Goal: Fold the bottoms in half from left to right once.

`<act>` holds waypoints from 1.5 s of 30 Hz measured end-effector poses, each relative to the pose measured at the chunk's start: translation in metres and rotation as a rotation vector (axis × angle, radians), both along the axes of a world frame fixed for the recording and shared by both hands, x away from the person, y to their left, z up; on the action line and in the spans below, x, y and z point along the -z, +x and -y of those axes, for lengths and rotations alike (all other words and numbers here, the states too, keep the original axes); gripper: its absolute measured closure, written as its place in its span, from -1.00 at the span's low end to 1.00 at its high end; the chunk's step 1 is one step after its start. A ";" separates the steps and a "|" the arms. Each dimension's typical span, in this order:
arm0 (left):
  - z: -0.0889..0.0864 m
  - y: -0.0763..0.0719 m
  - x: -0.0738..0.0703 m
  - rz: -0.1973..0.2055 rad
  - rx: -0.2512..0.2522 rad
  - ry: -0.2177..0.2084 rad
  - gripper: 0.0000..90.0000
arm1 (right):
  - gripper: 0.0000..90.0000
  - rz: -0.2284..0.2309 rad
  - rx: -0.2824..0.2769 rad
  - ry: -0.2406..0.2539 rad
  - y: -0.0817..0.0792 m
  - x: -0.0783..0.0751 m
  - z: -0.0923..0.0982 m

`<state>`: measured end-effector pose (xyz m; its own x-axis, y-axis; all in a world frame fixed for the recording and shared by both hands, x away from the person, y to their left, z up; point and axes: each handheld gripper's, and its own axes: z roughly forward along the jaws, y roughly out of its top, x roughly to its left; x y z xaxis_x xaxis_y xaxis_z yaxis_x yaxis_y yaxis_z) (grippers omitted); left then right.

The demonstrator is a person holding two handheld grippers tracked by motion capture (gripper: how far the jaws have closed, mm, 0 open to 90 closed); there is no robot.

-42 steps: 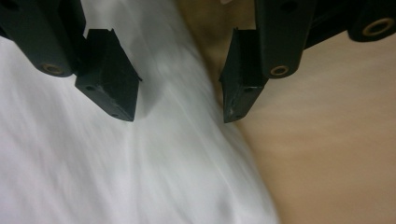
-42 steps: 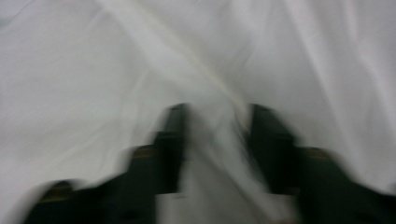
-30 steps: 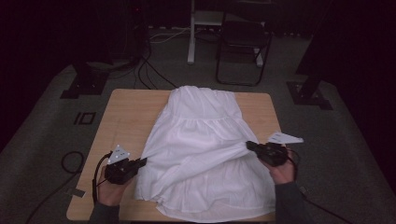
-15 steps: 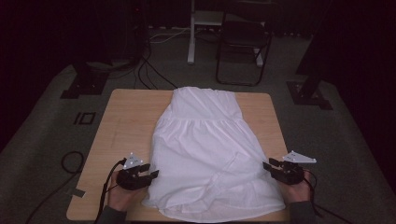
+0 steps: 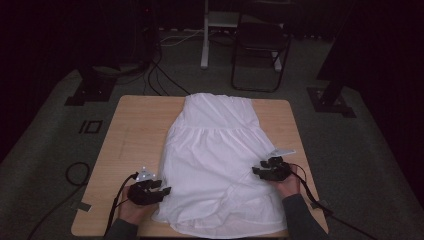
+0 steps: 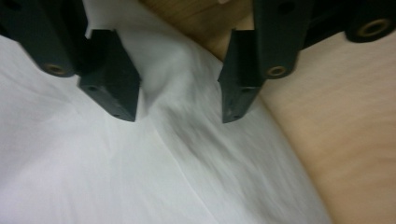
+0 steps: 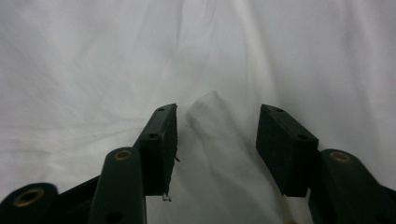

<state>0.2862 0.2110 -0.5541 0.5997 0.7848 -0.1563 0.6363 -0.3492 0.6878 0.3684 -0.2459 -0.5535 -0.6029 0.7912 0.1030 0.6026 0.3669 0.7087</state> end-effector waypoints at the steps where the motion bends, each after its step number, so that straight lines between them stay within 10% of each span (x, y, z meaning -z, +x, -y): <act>1: 0.003 -0.001 0.002 -0.003 0.027 0.006 0.86 | 0.74 -0.006 -0.044 -0.014 -0.005 0.001 -0.001; 7: -0.004 -0.013 -0.016 0.035 0.040 -0.055 0.97 | 0.98 0.114 -0.118 0.021 -0.056 -0.025 0.030; 12: -0.018 -0.024 -0.024 0.053 0.006 -0.096 0.96 | 0.98 0.165 -0.076 0.060 -0.099 -0.036 0.069; 19: -0.018 -0.028 -0.023 0.027 0.025 -0.092 0.88 | 0.97 0.147 -0.032 0.163 -0.164 -0.001 0.125; 24: -0.023 -0.024 -0.025 0.045 -0.005 -0.096 0.33 | 0.38 0.108 -0.035 0.130 -0.174 0.021 0.139; 33: -0.023 0.026 -0.030 0.097 -0.107 -0.049 0.02 | 0.21 0.183 0.083 0.153 -0.128 -0.002 0.132; 45: 0.009 0.130 -0.021 0.013 -0.226 -0.016 -0.09 | 0.12 0.123 0.088 0.079 0.023 -0.019 0.049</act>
